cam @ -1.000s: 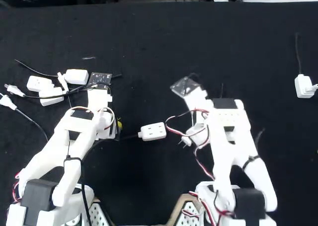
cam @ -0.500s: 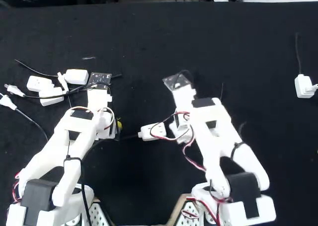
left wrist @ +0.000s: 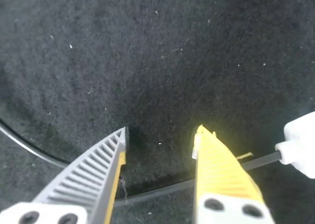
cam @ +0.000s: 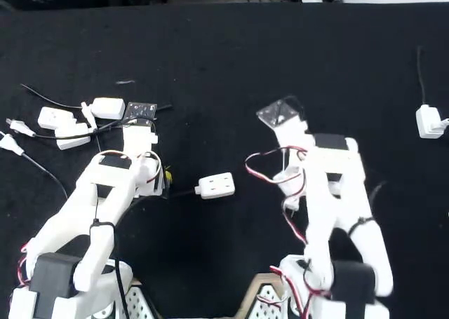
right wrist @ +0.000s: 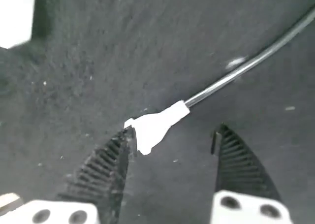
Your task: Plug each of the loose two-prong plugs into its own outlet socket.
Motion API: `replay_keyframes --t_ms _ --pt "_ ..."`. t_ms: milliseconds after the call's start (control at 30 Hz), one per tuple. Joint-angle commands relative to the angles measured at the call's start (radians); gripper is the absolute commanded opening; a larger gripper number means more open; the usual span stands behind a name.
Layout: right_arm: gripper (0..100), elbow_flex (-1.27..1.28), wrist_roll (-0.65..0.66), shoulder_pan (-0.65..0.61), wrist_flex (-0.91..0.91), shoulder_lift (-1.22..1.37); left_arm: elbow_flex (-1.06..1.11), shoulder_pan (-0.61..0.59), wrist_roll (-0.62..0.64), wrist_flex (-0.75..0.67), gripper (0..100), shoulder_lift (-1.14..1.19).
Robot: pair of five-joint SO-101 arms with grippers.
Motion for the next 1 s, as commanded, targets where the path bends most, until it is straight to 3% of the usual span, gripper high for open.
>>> replay_keyframes --t_ms 0,200,333,600,833,967 --pt "25.4 -0.099 0.153 0.041 0.006 -0.125 0.001 -0.008 0.003 -0.005 22 -0.029" --pt "25.7 -0.059 0.715 0.144 -0.091 -0.157 0.002 -0.008 0.003 -0.005 22 -0.029" --pt "25.7 0.042 0.887 0.153 -0.175 -0.156 0.002 -0.008 0.003 -0.005 22 -0.032" --pt "25.5 0.255 0.890 0.057 -0.358 -0.163 0.002 -0.008 0.003 -0.005 22 -0.029" --pt "25.7 0.205 0.592 -0.020 -0.379 -0.165 0.002 -0.008 0.003 -0.005 22 -0.029" --pt "25.7 0.202 0.588 -0.034 -0.381 -0.165 0.002 -0.008 0.003 -0.005 22 -0.029"
